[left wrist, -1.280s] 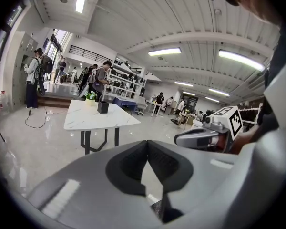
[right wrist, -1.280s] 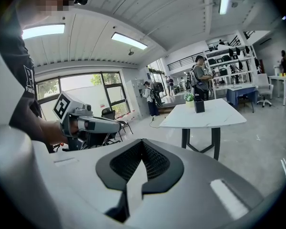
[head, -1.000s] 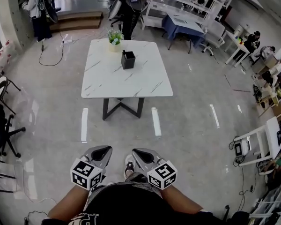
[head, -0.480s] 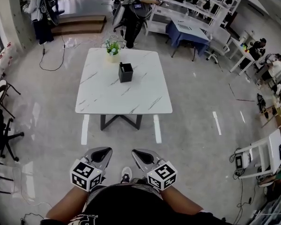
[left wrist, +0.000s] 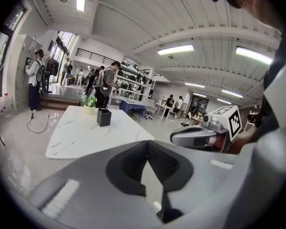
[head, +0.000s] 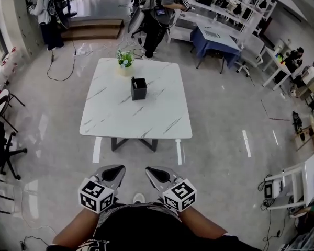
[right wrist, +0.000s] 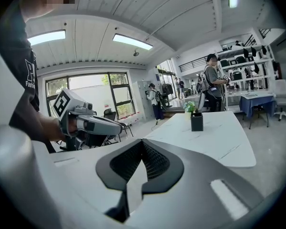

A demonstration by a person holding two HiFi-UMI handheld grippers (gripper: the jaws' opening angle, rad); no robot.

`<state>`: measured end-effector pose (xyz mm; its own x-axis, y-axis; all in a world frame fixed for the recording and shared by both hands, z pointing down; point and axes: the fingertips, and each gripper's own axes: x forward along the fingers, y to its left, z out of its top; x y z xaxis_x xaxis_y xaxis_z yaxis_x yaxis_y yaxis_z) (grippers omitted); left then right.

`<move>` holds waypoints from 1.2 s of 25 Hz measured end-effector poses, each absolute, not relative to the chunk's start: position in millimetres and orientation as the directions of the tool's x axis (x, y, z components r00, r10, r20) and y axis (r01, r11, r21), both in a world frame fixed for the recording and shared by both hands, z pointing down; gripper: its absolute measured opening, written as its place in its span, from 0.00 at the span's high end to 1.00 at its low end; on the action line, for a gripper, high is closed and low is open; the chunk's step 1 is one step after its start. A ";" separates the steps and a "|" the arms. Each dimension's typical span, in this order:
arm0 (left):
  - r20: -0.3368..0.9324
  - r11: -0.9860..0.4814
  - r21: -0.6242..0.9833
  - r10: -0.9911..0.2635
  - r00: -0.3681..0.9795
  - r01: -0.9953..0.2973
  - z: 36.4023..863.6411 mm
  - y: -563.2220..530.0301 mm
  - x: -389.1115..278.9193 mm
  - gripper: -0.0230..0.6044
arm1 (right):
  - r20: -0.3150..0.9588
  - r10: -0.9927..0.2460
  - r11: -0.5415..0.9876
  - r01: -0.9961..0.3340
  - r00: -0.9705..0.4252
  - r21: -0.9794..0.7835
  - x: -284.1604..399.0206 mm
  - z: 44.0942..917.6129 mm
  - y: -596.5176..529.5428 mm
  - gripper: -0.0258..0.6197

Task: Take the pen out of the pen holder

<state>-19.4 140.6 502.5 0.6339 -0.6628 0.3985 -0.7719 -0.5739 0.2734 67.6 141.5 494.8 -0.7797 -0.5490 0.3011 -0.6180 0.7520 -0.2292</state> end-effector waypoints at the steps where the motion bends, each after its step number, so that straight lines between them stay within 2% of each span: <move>1: 0.399 -0.572 0.272 -0.665 0.631 -0.774 502.5 137.2 -16.9 0.87 | 0.301 -0.546 0.753 -0.616 -0.781 -0.232 70.1 495.9 137.6 0.96; 21: 0.443 -0.551 0.257 -0.663 0.603 -0.794 511.1 110.1 -4.2 0.87 | 0.306 -0.521 0.743 -0.600 -0.797 -0.298 84.6 514.7 111.4 0.96; 30: 0.423 -0.572 0.273 -0.651 0.631 -0.773 513.8 82.9 -2.5 0.87 | 0.325 -0.541 0.727 -0.626 -0.775 -0.283 87.7 518.3 88.5 0.96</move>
